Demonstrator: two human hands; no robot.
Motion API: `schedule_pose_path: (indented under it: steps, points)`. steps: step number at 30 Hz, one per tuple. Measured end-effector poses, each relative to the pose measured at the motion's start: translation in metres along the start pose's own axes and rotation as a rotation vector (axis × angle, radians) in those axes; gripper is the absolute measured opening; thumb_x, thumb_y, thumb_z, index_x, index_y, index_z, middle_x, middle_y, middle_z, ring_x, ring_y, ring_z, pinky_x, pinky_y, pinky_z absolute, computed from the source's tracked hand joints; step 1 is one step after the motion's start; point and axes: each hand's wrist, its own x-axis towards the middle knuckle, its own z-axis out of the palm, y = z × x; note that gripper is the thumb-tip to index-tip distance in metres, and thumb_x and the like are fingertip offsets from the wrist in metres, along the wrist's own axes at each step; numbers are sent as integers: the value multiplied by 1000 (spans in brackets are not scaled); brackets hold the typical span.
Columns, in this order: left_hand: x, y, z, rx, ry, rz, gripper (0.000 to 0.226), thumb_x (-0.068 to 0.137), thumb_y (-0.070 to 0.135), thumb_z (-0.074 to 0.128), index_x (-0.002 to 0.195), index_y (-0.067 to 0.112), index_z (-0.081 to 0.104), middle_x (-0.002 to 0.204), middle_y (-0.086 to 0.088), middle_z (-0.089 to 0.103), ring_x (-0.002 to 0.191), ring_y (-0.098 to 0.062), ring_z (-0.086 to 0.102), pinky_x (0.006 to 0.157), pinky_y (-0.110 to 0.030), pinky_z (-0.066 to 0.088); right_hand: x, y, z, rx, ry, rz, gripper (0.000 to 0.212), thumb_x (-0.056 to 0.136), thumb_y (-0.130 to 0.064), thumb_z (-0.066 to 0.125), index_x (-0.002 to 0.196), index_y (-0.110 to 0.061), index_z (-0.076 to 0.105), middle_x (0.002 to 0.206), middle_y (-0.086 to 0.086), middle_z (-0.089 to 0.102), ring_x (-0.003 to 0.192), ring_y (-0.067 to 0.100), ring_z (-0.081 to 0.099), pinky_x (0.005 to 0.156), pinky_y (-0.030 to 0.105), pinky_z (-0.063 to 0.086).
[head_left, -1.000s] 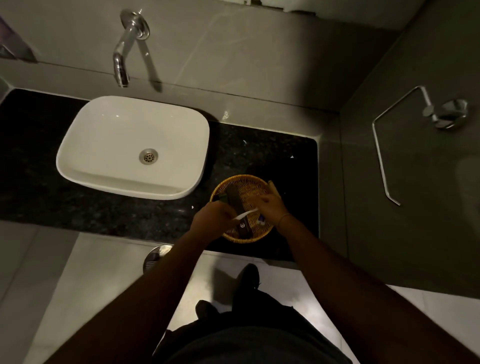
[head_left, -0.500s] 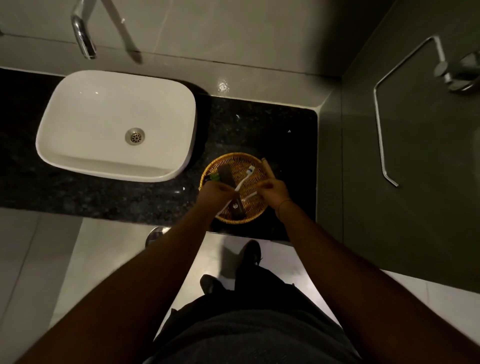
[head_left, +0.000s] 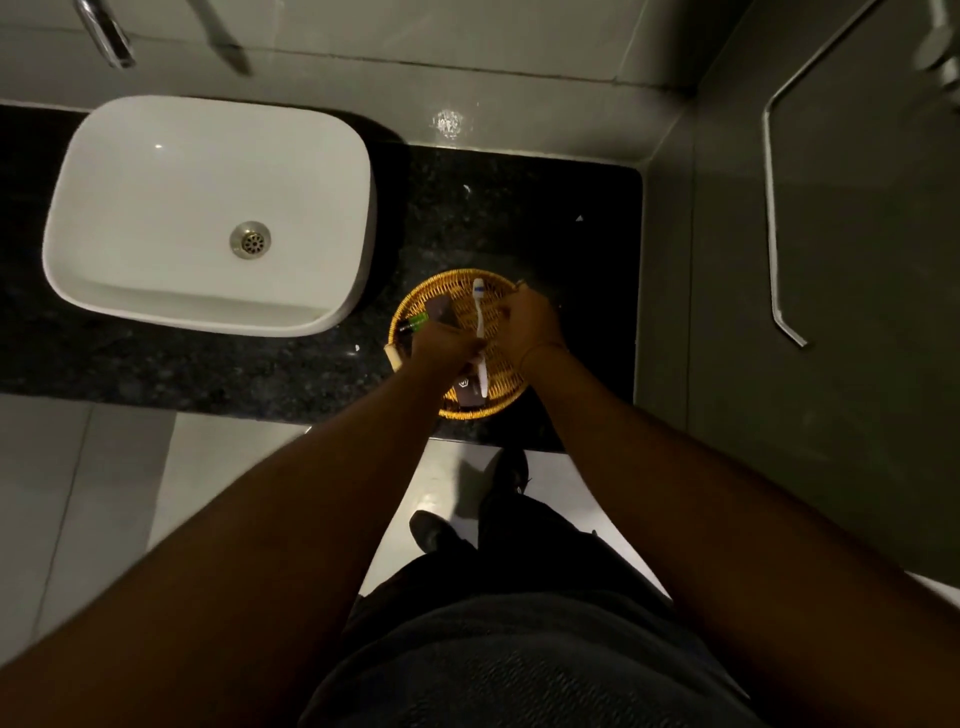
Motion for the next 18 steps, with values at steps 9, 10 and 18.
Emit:
schedule_pose_path:
  steps: [9, 10, 18]
  points:
    - [10, -4, 18, -59, 58, -51, 7, 103, 11, 71, 104, 5, 67, 83, -12, 72, 57, -13, 64, 32, -16, 45, 15, -3, 24, -220, 31, -121, 40, 109, -36, 44, 117, -11, 74, 127, 15, 69, 129, 33, 57, 117, 40, 36]
    - [13, -5, 19, -80, 66, -69, 9, 103, 11, 71, 103, 4, 66, 86, -13, 72, 59, -14, 66, 36, -19, 49, 16, -1, 29, -214, 55, -132, 45, 110, -39, 40, 114, -11, 75, 123, 13, 72, 129, 31, 58, 118, 38, 34]
    - [30, -10, 23, 32, 86, -46, 24, 103, 16, 71, 125, 4, 70, 97, -12, 74, 70, -16, 68, 45, -23, 47, 9, 16, 43, -379, 10, -146, 34, 107, -29, 50, 137, -15, 59, 141, 10, 58, 124, 29, 62, 97, 42, 56]
